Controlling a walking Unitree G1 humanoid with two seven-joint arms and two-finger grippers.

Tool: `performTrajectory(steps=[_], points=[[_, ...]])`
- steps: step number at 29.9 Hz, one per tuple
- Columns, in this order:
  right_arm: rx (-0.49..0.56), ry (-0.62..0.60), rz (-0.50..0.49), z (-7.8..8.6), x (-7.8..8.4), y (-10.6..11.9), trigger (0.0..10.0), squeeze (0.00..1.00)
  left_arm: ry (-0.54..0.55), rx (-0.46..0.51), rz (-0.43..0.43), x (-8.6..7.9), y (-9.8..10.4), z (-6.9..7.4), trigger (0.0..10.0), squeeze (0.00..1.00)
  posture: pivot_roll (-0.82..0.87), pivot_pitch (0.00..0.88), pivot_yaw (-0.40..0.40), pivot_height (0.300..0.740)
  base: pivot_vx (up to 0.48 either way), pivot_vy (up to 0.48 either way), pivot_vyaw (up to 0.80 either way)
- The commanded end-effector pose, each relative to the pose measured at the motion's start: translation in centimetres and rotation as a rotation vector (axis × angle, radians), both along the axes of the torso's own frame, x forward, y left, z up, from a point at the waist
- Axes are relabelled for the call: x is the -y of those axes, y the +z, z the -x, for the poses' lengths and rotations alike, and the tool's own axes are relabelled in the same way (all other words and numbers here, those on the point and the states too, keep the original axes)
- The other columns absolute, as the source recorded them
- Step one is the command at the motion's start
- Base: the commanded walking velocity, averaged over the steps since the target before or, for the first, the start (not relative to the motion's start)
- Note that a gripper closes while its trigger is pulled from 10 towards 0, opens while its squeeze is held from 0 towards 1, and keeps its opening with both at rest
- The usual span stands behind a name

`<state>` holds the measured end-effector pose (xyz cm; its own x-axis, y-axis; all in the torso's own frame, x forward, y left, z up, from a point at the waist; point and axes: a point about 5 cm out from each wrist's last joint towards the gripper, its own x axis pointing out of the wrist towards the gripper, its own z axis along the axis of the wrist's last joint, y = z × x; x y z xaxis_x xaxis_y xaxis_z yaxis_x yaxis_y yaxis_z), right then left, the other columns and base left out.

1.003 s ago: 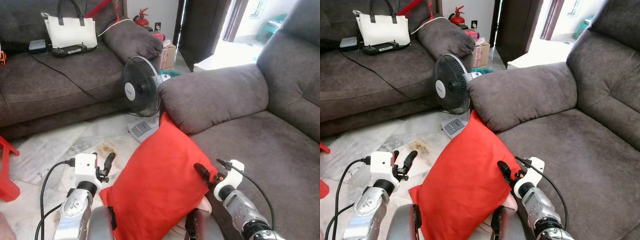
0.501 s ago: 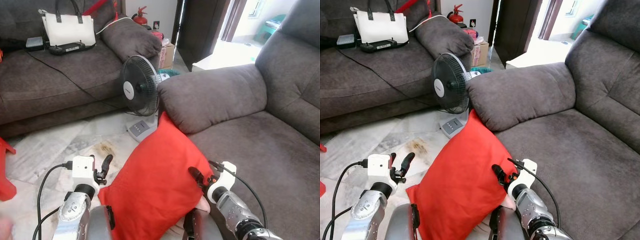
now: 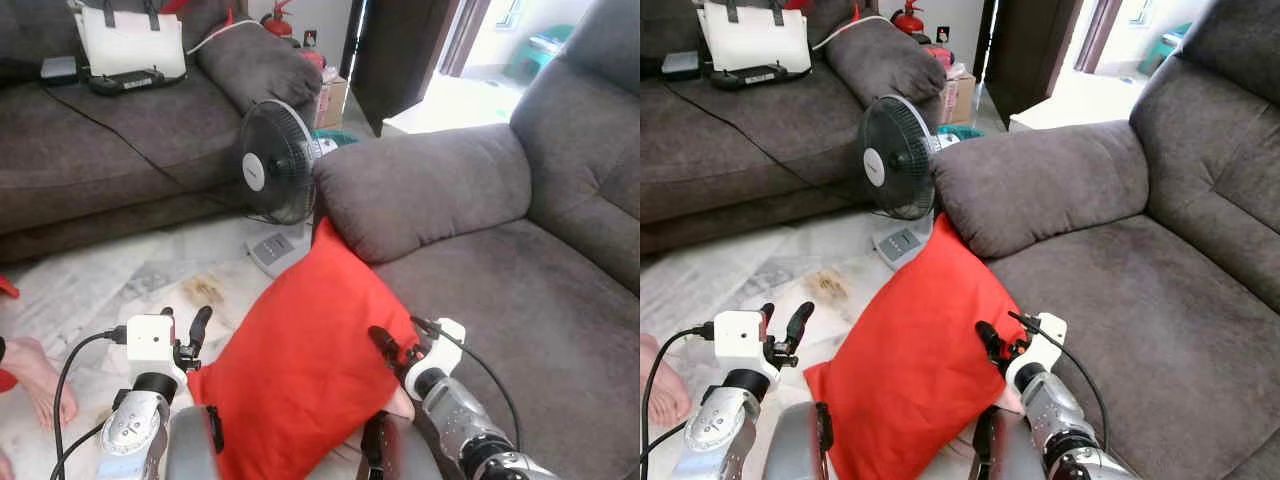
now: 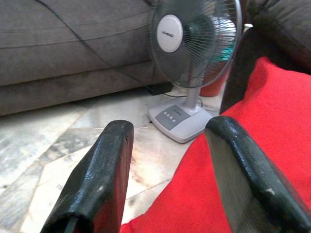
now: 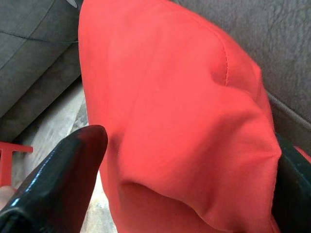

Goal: Move the pillow to the sofa from floor

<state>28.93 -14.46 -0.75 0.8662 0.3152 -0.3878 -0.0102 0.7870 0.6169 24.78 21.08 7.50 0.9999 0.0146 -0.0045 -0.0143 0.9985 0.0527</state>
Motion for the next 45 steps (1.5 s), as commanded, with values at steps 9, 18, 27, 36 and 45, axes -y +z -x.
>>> performTrajectory(steps=[9,18,27,36,45], points=[[0.046,0.036,0.012,-0.5,-0.2,0.6,0.0,0.00,-0.013,-0.020,-0.001,0.7,0.0,0.4,10.0,0.00,0.28,0.104,-0.182,0.530,0.000,0.000,0.00],[0.097,0.056,-0.001,-0.7,0.0,1.1,0.0,0.00,-0.013,-0.017,-0.003,0.7,0.4,0.0,10.0,0.00,0.26,0.106,-0.178,0.530,0.000,0.000,0.00],[0.111,0.053,0.010,-0.9,0.7,1.3,0.0,0.00,-0.011,-0.018,-0.004,0.5,0.5,-0.1,10.0,0.00,0.26,0.109,-0.176,0.530,0.000,0.000,0.00],[0.125,0.039,0.047,-0.9,1.2,1.4,0.0,0.00,-0.026,-0.021,-0.004,0.8,0.5,-0.4,10.0,0.00,0.24,0.105,-0.161,0.530,0.000,0.000,0.00],[0.117,0.040,0.082,-0.7,1.6,1.2,0.0,0.00,-0.042,-0.025,0.000,1.1,0.5,-0.8,10.0,0.00,0.22,0.105,-0.152,0.530,0.000,0.000,0.00]])
